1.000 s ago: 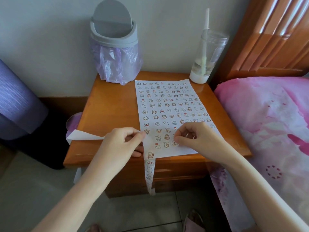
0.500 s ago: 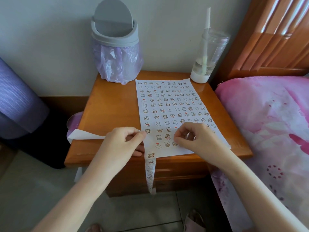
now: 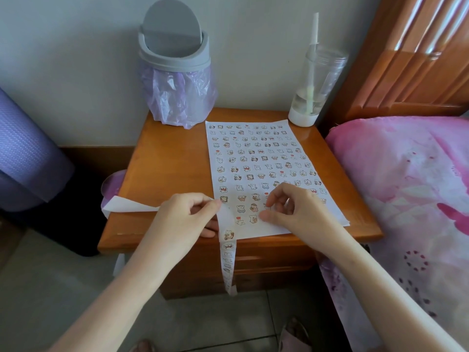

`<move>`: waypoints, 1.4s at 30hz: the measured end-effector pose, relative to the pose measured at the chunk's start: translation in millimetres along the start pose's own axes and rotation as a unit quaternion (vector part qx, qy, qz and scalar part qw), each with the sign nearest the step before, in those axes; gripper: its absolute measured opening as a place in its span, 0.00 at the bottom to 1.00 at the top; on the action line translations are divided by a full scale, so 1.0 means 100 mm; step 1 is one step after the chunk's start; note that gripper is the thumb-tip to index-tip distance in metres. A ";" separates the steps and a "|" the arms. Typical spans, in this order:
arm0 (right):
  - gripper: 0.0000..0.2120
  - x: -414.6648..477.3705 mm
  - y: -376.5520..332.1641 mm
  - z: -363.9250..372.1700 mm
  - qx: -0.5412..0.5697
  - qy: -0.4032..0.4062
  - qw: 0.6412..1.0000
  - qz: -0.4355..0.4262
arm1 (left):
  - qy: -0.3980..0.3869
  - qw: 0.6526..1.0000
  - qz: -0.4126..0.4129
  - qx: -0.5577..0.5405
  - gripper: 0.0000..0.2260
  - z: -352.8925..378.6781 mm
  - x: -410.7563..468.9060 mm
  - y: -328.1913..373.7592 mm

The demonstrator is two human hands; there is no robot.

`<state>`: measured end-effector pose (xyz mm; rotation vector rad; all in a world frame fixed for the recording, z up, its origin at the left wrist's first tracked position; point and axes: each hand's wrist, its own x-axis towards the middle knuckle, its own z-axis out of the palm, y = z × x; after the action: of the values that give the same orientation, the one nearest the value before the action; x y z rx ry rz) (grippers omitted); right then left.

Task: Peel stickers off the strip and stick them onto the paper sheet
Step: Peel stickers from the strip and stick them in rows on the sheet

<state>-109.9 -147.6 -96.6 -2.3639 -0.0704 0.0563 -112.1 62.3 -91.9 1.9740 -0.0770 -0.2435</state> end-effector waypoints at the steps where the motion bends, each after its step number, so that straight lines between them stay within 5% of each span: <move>1: 0.07 0.00 0.00 0.00 -0.009 -0.001 1.000 0.000 | 0.000 1.000 -0.001 0.000 0.07 0.00 0.00 0.00; 14: 0.02 0.01 0.03 0.00 -0.029 0.001 1.000 -0.008 | -0.003 1.000 -0.008 -0.002 0.08 0.00 -0.02 0.02; 19: 0.04 -0.05 -0.14 0.00 0.053 0.056 0.996 -0.041 | -0.011 0.997 -0.031 -0.073 0.07 -0.08 -0.04 0.09; 24: 0.08 -0.25 -0.41 0.10 0.131 -0.043 0.985 -0.105 | -0.015 0.988 -0.038 -0.148 0.07 -0.10 -0.08 0.15; 27: 0.08 -0.29 -0.45 0.15 0.148 -0.034 0.981 -0.123 | 0.003 0.985 -0.031 -0.172 0.07 -0.09 -0.09 0.15; 34: 0.07 -0.27 -0.42 0.13 0.183 0.008 0.976 -0.116 | -0.031 0.979 -0.041 -0.197 0.16 -0.07 -0.09 0.18; 42: 0.06 -0.27 -0.42 0.14 0.191 0.016 0.975 -0.110 | -0.050 0.986 -0.002 -0.161 0.09 -0.07 -0.11 0.18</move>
<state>-139.0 -109.9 -76.3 -1.9585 -0.2812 -0.0695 -120.6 62.6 -71.3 1.6410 -0.0912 -0.3361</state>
